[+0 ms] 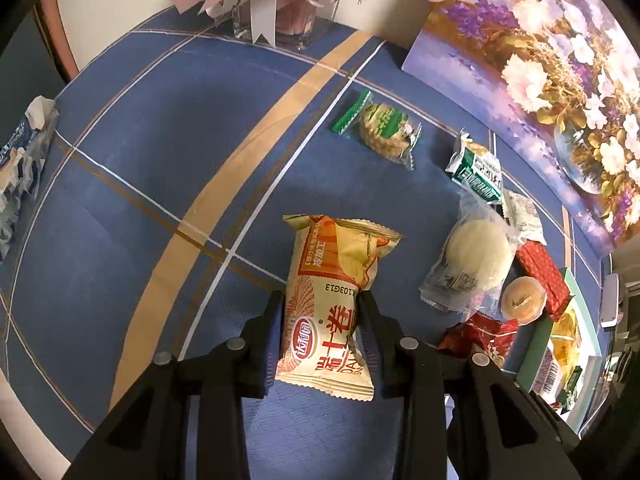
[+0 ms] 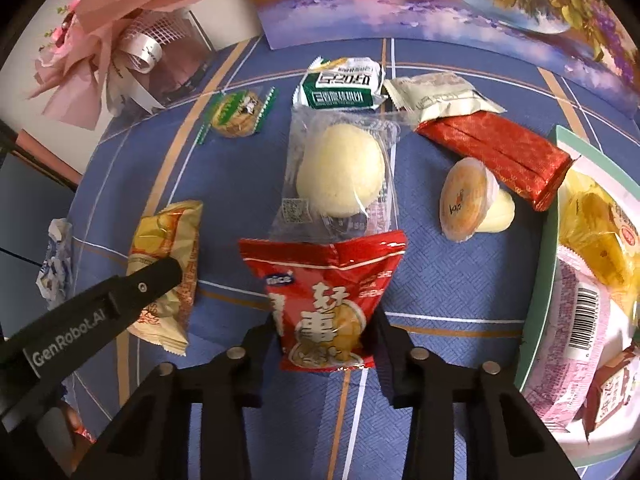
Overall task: Organize snacks
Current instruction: 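Carry croissant pack with left tool while right tool carries red nice pack over tray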
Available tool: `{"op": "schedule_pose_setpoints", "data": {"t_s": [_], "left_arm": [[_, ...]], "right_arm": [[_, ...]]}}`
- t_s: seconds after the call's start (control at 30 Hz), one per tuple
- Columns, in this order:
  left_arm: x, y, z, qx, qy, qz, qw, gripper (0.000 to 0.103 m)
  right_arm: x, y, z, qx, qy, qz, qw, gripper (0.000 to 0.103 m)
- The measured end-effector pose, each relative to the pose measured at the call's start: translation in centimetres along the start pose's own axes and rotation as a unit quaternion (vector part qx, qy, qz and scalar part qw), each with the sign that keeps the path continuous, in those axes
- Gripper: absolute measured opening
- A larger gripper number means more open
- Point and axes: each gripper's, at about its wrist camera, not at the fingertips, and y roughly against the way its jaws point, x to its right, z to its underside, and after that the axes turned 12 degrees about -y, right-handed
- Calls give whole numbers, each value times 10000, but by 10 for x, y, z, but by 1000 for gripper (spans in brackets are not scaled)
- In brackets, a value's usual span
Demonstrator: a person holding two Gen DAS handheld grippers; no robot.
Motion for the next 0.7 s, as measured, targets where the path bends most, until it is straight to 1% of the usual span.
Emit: {"op": "schedule_pose_setpoints", "data": {"t_s": [0.13,0.37,0.5,0.7], "left_arm": [[1,9,-3,118,8,-16,9999,38],[8,30,-8,419,-45,39,9991,38],[18,46,-10,644,-154,55,9978,38],[47,67,-8,936,-427,196,9945,38]], "right_arm": [[0,8,-3,23,-22,-108,9999,37],[1,43,-8,323,-65,-308,9990,37],[11,62,-12,527,-217,-251,9981,37],[35,80,-17,740,-478,-73,9961,37]]}}
